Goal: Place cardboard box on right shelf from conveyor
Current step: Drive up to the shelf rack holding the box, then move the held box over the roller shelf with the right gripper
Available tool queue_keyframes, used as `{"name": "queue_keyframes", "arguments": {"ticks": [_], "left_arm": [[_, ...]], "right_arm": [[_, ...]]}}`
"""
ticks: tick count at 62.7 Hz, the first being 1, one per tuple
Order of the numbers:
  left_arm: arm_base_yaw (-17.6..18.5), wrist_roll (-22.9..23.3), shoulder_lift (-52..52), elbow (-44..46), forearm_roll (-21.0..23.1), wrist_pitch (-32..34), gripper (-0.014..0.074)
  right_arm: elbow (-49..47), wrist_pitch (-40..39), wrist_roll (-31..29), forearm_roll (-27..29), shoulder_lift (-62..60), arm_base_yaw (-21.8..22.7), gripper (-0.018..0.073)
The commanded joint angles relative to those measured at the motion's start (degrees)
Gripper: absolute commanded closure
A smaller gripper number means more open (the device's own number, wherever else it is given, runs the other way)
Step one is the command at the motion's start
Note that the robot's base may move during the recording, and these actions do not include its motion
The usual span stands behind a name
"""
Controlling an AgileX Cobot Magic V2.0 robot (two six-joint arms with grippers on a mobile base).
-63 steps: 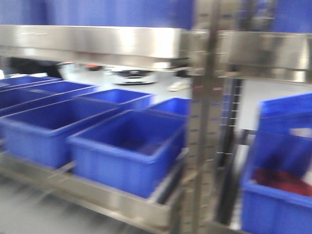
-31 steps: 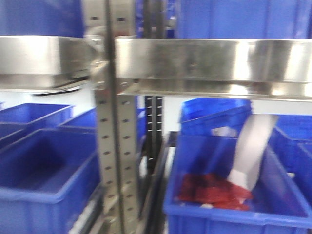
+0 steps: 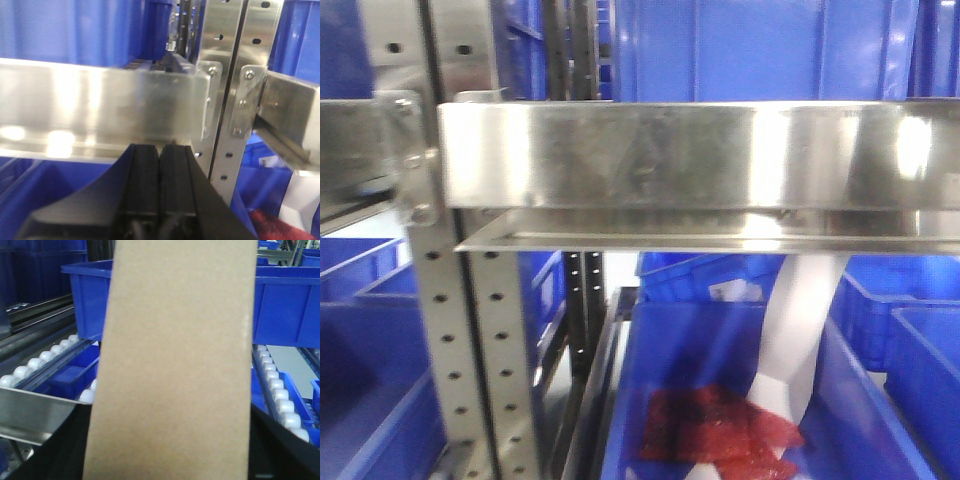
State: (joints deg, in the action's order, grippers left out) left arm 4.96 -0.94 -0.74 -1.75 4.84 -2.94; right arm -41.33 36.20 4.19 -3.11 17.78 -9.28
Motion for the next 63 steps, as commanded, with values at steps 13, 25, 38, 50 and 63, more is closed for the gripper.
{"name": "queue_keyframes", "arguments": {"ticks": [13,25,38,50,63], "left_arm": [[0.23,0.29,-0.66,0.21,0.37,5.19,0.0715],[0.23,0.29,-0.66,0.21,0.37,5.19,0.0715],[0.23,0.29,-0.66,0.21,0.37,5.19,0.0715],[0.23,0.29,-0.66,0.21,0.37,5.19,0.0715],[0.23,0.29,-0.66,0.21,0.37,5.19,0.0715]], "right_arm": [[-1.67,-5.75,-0.42,-0.66,0.63,0.41,0.041],[-1.67,-5.75,-0.42,-0.66,0.63,0.41,0.041],[-1.67,-5.75,-0.42,-0.66,0.63,0.41,0.041],[-1.67,-5.75,-0.42,-0.66,0.63,0.41,0.041],[-1.67,-5.75,-0.42,-0.66,0.63,0.41,0.041]]}}
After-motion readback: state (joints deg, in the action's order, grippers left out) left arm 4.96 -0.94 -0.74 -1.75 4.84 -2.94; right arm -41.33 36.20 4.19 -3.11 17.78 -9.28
